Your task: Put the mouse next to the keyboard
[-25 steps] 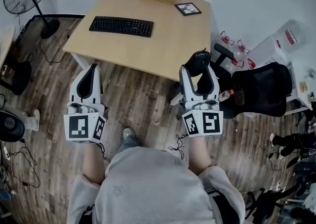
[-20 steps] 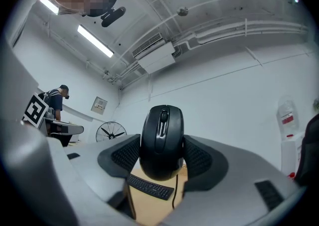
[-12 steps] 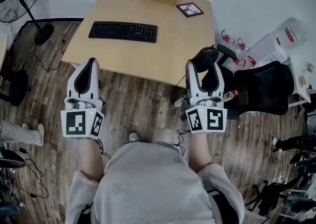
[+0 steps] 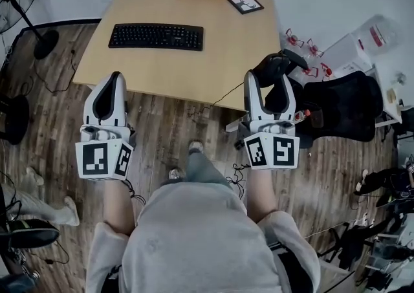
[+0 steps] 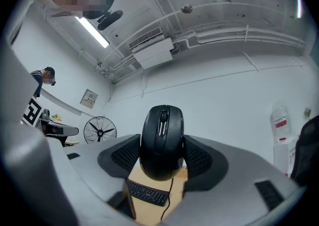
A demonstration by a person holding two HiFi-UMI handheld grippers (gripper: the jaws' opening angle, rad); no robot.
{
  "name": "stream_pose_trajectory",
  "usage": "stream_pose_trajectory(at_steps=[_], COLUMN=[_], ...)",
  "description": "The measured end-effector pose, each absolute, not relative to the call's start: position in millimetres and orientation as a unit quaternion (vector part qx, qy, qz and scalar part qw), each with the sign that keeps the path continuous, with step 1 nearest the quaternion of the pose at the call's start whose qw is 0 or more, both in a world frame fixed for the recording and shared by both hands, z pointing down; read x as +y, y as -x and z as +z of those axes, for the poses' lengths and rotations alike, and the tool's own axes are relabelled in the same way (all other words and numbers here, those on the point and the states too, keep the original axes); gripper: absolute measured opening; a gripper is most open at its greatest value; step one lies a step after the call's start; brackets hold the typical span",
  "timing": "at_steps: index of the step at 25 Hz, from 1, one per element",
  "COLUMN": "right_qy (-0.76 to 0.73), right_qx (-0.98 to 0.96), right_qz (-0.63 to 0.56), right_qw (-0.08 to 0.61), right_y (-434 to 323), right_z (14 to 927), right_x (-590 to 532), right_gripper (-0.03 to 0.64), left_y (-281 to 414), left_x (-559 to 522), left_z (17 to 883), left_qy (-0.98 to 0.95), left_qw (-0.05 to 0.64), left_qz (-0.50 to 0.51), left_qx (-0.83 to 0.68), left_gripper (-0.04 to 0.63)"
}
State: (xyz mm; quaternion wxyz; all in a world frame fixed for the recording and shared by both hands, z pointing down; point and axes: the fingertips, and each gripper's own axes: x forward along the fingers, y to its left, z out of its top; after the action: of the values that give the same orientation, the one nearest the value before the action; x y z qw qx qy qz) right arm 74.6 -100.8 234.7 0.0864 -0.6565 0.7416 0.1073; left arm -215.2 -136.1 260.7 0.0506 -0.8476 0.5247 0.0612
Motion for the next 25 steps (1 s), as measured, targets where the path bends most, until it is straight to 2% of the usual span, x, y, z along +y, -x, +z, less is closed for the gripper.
stream_pose_trajectory(at_steps=[15, 25], right_qy=[0.648, 0.646], right_qx=[0.755, 0.762], right_qz=[0.076, 0.034], right_qw=[0.069, 0.025], right_y=[-81, -110], right_z=[256, 287], right_x=[-206, -302], right_gripper=[0.252, 0.252], left_y=[225, 202], left_x=[-217, -288], left_z=[267, 269], left_qy=[0.827, 0.817], left_qw=[0.047, 0.040], left_qz=[0.054, 0.048], left_qx=[0.557, 0.573], left_gripper=[0.011, 0.011])
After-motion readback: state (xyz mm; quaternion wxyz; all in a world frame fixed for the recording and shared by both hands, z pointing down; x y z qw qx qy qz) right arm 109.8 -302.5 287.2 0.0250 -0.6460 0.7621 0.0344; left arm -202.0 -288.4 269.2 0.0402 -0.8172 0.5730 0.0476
